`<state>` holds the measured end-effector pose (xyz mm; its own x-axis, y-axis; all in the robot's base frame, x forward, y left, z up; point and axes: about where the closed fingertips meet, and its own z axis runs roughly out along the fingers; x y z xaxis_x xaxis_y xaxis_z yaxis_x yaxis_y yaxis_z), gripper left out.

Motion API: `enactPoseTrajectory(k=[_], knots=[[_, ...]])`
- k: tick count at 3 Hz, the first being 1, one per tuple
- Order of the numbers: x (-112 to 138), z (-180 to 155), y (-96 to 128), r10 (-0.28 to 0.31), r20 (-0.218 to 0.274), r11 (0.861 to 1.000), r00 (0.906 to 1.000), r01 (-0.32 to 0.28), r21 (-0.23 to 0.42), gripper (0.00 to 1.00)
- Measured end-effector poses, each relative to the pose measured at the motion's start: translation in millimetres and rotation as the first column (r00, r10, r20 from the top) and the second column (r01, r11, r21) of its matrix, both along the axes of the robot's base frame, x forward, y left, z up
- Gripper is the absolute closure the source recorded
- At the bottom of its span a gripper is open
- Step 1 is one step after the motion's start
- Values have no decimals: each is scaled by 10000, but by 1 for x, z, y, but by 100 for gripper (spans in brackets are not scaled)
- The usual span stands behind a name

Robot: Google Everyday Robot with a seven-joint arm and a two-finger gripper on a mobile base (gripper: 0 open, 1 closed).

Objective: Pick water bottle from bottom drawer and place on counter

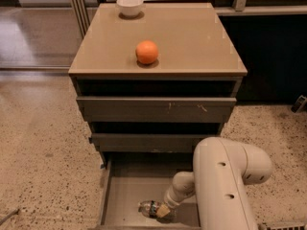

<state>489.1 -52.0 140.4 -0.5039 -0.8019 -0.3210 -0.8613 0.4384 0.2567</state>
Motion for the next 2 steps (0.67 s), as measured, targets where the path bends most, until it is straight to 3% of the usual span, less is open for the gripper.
enactPoseTrajectory(k=[1,2], knots=[[-2,40,11,616,263,9971,9978,-626,430,100],[-2,93,23,1242,796,9880,9891,-1307,820,100]])
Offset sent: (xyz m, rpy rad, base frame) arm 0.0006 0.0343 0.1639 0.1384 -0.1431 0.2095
